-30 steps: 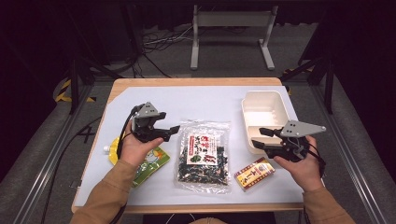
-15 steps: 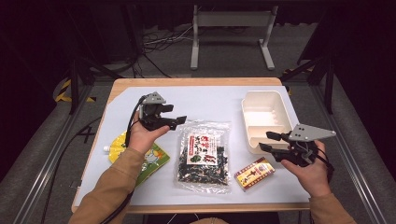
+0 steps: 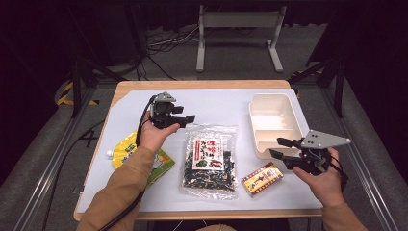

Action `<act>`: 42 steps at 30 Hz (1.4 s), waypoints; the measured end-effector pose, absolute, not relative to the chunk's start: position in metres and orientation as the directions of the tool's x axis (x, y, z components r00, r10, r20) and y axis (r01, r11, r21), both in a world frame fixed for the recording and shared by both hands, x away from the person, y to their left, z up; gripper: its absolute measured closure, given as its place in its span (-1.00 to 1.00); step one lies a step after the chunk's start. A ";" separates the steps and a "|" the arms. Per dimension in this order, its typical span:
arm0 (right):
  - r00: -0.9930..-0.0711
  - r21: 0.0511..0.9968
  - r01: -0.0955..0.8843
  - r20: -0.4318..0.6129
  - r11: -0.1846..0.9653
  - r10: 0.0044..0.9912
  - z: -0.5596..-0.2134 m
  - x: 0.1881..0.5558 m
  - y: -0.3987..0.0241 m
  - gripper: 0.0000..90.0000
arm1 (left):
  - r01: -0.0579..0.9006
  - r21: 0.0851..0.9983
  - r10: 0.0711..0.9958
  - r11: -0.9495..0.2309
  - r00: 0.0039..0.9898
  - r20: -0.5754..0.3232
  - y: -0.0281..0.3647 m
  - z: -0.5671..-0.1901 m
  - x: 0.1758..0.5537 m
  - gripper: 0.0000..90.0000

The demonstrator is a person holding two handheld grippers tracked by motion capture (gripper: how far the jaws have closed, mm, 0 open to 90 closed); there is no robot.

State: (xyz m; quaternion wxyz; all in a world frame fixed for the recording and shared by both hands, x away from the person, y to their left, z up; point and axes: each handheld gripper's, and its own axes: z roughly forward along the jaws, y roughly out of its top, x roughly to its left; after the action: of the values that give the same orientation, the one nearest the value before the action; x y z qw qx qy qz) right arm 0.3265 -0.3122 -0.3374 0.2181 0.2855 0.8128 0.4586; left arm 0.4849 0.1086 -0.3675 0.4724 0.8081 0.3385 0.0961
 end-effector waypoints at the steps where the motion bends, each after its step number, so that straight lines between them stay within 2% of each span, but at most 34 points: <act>1: -0.743 0.870 0.263 -0.094 0.417 0.663 -0.337 0.326 -0.312 0.11 | 0.453 0.833 0.631 -0.319 0.757 -0.170 0.108 -0.371 0.488 -0.22; 16: -0.753 0.866 0.263 -0.091 0.425 0.652 -0.341 0.330 -0.308 0.08 | 0.545 0.771 0.668 -0.330 0.712 -0.218 0.104 -0.412 0.517 -0.16; 23: -0.758 0.863 0.268 -0.086 0.429 0.647 -0.344 0.332 -0.307 0.08 | 0.596 0.737 0.651 -0.319 0.703 -0.286 0.104 -0.428 0.526 -0.08; 37: -0.764 0.856 0.276 -0.081 0.438 0.640 -0.348 0.333 -0.304 0.04 | 0.633 0.710 0.635 -0.309 0.693 -0.341 0.104 -0.444 0.536 -0.08; 40: -0.764 0.856 0.277 -0.080 0.438 0.640 -0.348 0.333 -0.304 0.02 | 0.646 0.698 0.627 -0.308 0.690 -0.362 0.103 -0.447 0.536 -0.01; 42: -0.764 0.855 0.277 -0.080 0.438 0.640 -0.349 0.333 -0.304 0.02 | 0.644 0.699 0.618 -0.310 0.696 -0.367 0.103 -0.447 0.536 0.10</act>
State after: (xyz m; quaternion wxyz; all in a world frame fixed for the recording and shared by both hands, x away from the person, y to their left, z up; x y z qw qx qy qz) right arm 0.3326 -0.3042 -0.3485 0.2010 0.2784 0.8238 0.4510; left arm 0.5362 0.1030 -0.4473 0.4393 0.8092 0.3899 -0.0152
